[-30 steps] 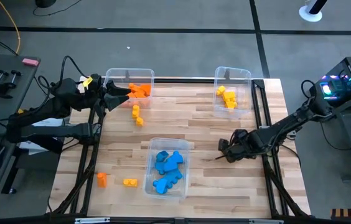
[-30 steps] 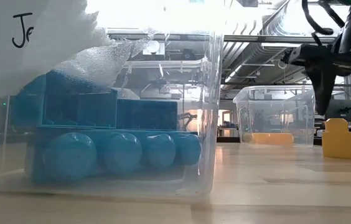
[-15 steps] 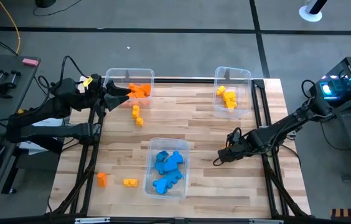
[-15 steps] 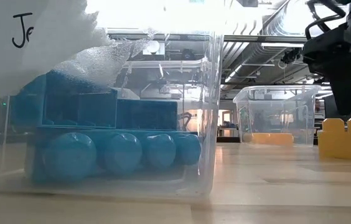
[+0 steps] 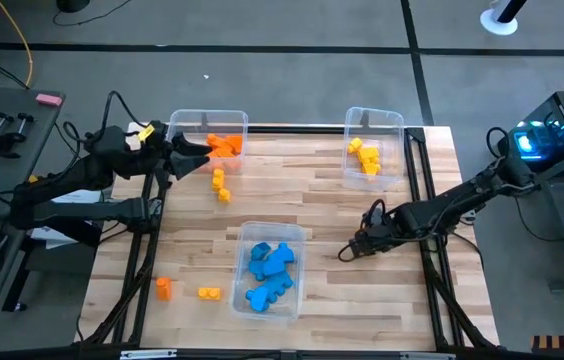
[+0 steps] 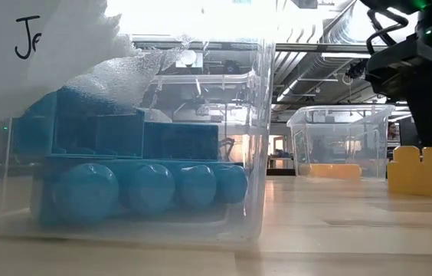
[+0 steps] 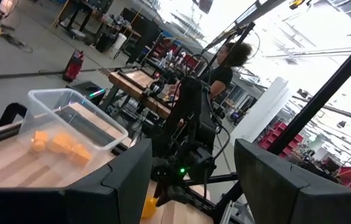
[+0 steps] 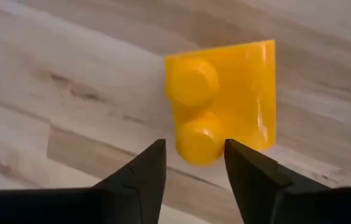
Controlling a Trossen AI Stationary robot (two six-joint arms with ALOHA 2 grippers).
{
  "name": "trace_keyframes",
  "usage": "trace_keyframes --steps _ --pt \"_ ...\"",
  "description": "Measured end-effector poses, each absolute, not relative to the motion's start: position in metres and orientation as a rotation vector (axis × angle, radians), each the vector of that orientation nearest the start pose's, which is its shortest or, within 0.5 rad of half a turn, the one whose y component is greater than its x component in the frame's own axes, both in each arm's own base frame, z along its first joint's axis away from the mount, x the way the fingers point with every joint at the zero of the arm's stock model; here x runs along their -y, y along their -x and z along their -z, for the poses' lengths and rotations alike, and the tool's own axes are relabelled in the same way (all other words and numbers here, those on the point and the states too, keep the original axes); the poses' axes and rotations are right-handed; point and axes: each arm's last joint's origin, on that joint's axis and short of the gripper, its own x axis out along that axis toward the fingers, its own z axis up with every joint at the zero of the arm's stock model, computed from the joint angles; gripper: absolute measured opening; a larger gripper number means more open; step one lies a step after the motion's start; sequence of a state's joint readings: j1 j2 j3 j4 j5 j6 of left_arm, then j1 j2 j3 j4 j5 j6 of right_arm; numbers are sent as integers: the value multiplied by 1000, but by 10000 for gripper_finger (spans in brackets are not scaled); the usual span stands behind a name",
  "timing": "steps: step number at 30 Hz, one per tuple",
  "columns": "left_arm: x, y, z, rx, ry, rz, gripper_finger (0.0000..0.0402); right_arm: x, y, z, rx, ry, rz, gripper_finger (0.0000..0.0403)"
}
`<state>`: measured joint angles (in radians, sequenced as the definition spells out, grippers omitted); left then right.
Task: Sort blocks
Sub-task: Put the yellow game piece into the top right transparent bin
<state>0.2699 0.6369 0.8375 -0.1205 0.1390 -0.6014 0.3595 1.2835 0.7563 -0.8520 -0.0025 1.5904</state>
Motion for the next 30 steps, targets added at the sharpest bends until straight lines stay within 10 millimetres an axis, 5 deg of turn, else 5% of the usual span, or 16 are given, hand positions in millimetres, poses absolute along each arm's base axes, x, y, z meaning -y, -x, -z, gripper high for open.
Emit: trace_keyframes --steps 30 --pt "-28 -129 -374 91 588 -85 213 -76 -200 -176 -1319 -1014 816 148"
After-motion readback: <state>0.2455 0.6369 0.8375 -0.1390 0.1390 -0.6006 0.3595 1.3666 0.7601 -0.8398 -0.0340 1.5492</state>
